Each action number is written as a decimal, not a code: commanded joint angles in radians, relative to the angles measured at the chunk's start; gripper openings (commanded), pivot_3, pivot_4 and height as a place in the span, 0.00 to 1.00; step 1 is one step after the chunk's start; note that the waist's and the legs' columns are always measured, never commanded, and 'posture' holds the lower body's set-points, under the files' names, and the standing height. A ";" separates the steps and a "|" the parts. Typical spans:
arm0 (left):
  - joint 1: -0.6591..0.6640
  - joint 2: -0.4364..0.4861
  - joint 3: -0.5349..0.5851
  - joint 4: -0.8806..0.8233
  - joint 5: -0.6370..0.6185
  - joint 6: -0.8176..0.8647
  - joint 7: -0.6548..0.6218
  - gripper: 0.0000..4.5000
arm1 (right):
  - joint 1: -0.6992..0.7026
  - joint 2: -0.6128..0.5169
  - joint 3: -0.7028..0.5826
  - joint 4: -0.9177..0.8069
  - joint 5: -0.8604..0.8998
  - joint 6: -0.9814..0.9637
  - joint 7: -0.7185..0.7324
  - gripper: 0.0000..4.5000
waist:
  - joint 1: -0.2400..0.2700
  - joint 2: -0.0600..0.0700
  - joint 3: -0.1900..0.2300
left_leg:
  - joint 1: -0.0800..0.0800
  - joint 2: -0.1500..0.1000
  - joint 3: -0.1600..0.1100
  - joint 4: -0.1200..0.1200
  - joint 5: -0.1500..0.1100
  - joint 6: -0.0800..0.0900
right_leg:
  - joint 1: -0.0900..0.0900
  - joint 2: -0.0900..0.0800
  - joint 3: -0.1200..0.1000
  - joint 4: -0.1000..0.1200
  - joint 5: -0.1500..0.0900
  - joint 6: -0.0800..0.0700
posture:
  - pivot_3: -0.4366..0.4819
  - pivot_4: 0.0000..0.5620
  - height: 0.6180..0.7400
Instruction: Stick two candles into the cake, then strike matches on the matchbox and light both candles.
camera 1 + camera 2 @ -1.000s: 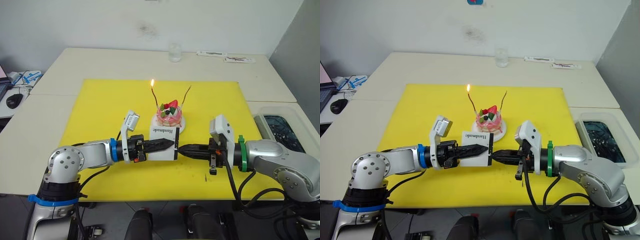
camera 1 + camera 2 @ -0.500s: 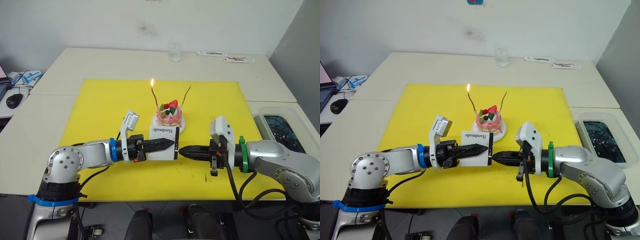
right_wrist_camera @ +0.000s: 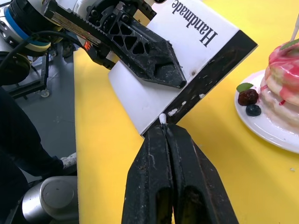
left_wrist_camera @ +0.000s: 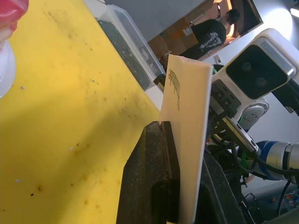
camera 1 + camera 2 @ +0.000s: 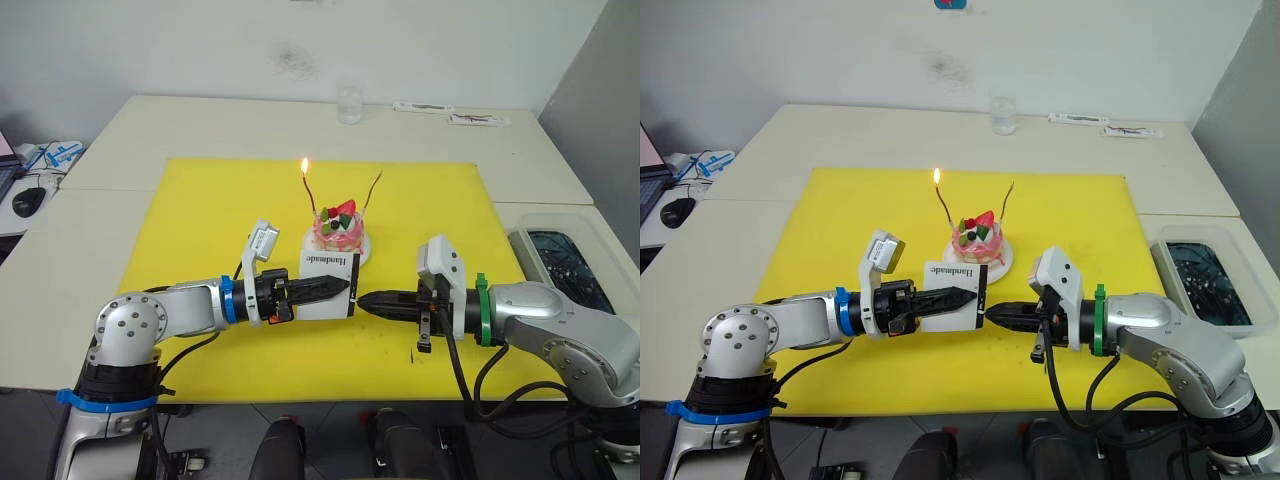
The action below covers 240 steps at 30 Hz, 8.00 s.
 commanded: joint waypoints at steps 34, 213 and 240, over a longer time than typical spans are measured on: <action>0.011 0.070 -0.023 -0.088 0.074 -0.100 -0.002 0.00 | -0.015 -0.062 -0.051 -0.108 -0.037 -0.046 0.011 0.00 | 0.002 0.001 -0.001 | 0.000 0.000 0.000 -0.001 0.000 0.000 | 0.000 0.000 0.000 0.000 0.000 0.002 | 0.48 0.27 1.00; -0.024 -0.094 -0.018 0.069 -0.221 -0.064 0.245 0.00 | 0.144 0.073 0.111 0.296 -0.945 -1.256 0.010 0.00 | 0.002 0.001 -0.001 | 0.003 -0.001 0.000 0.002 0.000 0.000 | 0.002 0.000 0.001 0.005 0.003 0.006 | 0.48 0.27 1.00; -0.133 0.139 0.067 -0.004 -0.406 -0.131 0.292 0.00 | 0.192 0.027 0.057 0.139 -0.863 -1.044 0.065 0.00 | 0.005 0.000 -0.002 | 0.012 -0.001 0.000 0.001 0.002 -0.004 | 0.010 0.000 0.001 0.004 0.001 0.000 | 0.48 0.27 1.00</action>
